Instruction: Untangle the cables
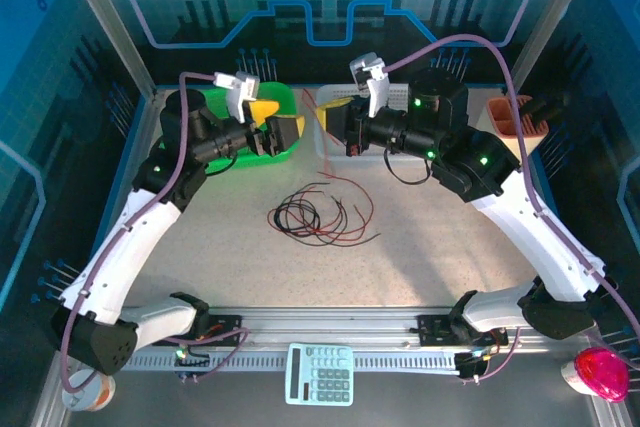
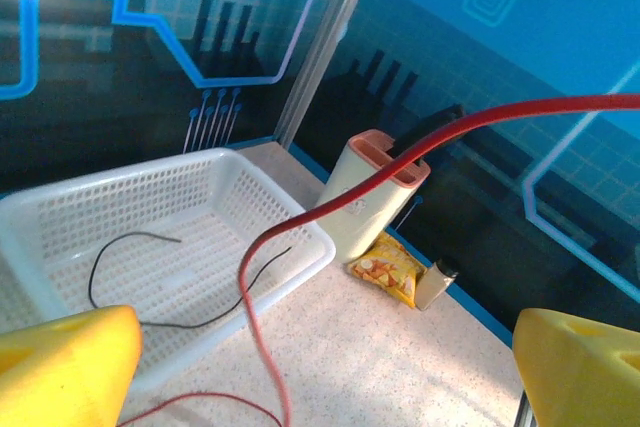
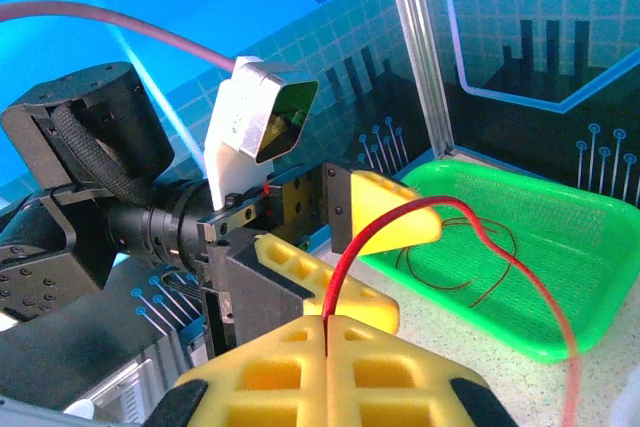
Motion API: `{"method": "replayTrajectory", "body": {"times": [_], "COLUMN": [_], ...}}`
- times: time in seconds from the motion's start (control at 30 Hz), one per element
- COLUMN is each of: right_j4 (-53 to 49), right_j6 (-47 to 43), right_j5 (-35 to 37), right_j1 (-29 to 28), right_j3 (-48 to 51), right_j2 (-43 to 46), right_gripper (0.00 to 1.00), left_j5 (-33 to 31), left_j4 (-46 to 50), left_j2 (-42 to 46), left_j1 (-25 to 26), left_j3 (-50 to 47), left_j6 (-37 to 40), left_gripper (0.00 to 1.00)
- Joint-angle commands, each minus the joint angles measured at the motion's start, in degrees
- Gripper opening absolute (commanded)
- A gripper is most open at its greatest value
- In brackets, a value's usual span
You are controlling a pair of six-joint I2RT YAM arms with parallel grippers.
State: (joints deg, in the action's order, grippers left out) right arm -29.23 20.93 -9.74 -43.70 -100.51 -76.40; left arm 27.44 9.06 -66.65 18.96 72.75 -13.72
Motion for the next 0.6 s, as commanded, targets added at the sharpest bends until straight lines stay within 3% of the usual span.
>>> {"method": "replayTrajectory", "body": {"times": [0.0,0.43,0.5,0.57], "right_j4": [-1.3,-2.3,-1.8,-1.3], "right_j6": [-0.3,1.2,1.6,2.0], "right_j5": [-2.1,-10.9,-12.2,-12.7], "right_j1": [0.9,2.9,3.1,3.3], "right_j3": [-1.4,0.8,1.2,1.6], "right_j2": [1.4,4.4,4.7,5.1], "right_gripper": [0.0,0.0,0.0,0.0], "left_j5": [-0.9,-0.2,0.3,1.2], "left_j4": [-1.3,1.7,2.0,1.7], "left_j2": [-1.0,-3.3,-4.0,-4.6], "left_j1": [1.3,2.9,3.1,3.2], "left_j3": [2.3,5.9,6.4,6.4], "left_j6": [5.0,16.4,16.9,16.5], "left_gripper": [0.96,0.92,0.88,0.78]}}
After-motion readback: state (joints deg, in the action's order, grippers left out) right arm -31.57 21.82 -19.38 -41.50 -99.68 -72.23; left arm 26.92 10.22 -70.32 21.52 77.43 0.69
